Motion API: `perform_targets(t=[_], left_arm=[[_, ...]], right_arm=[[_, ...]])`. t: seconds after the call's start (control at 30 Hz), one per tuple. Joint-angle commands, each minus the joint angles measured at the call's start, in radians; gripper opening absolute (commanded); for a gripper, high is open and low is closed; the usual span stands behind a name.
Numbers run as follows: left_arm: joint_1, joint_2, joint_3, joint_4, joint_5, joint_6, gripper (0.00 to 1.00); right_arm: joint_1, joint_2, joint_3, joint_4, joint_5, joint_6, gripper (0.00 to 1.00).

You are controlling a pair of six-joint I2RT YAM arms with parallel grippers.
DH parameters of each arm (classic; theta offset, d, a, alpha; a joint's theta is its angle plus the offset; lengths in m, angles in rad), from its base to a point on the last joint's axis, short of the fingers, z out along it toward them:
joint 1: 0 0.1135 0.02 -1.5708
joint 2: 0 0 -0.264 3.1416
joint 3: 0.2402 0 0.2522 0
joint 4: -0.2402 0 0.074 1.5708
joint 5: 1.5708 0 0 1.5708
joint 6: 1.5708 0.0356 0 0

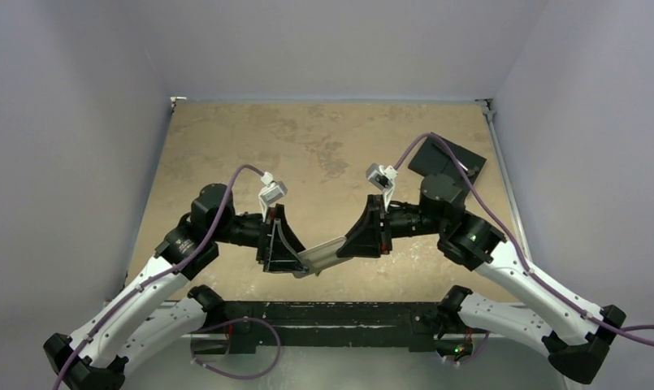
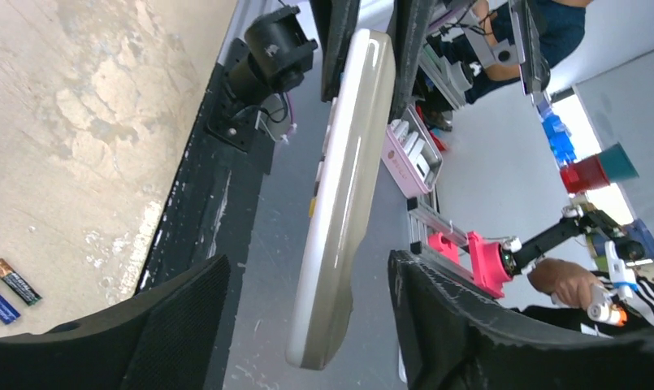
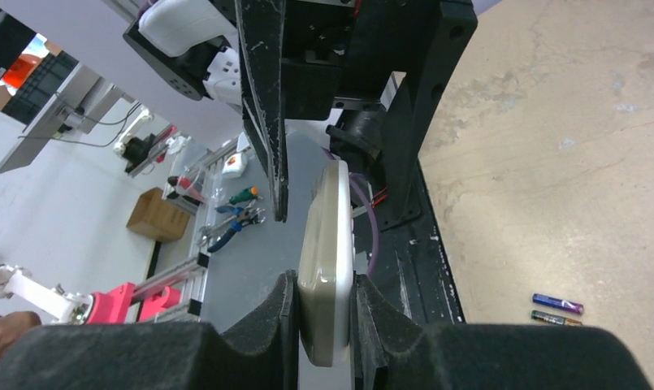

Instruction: Load the batteries into the remote control

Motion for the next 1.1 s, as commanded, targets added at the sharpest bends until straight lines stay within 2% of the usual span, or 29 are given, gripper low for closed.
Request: perform_targets(t=[0.0, 0.1, 0.33, 0.4, 0.7, 0.9, 1.07], left_arm=[[0.001, -0.032, -0.019, 0.116, -0.075, -0.086, 0.76], [0.001, -0.059, -0.044, 0.165, -0.12, -0.136, 0.84], [0.001, -0.144, -0.111, 0.273, -0.225, -0.261, 0.85], [0.001, -0.165, -0.135, 0.347, -0.246, -0.319, 0.85], [0.001, -0.23, -0.236, 0.523, -0.307, -0.479, 0.83], [0.001, -0.253, -0.291, 0.63, -0.344, -0.572, 0.79], [0.002, -0.267, -0.31, 0.649, -0.369, -0.594, 0.77]], right_arm=[[0.001, -0.074, -0.015, 0.039, 0.081, 0.025, 0.0], [0.001, -0.11, -0.035, 0.051, 0.137, 0.059, 0.0], [0.001, -0.186, -0.076, 0.108, 0.255, 0.138, 0.0], [0.001, -0.197, -0.086, 0.128, 0.274, 0.156, 0.0], [0.001, -0.226, -0.172, 0.326, 0.307, 0.293, 0.0], [0.001, -0.218, -0.211, 0.39, 0.312, 0.341, 0.0], [0.001, -0.225, -0.272, 0.474, 0.337, 0.422, 0.0]])
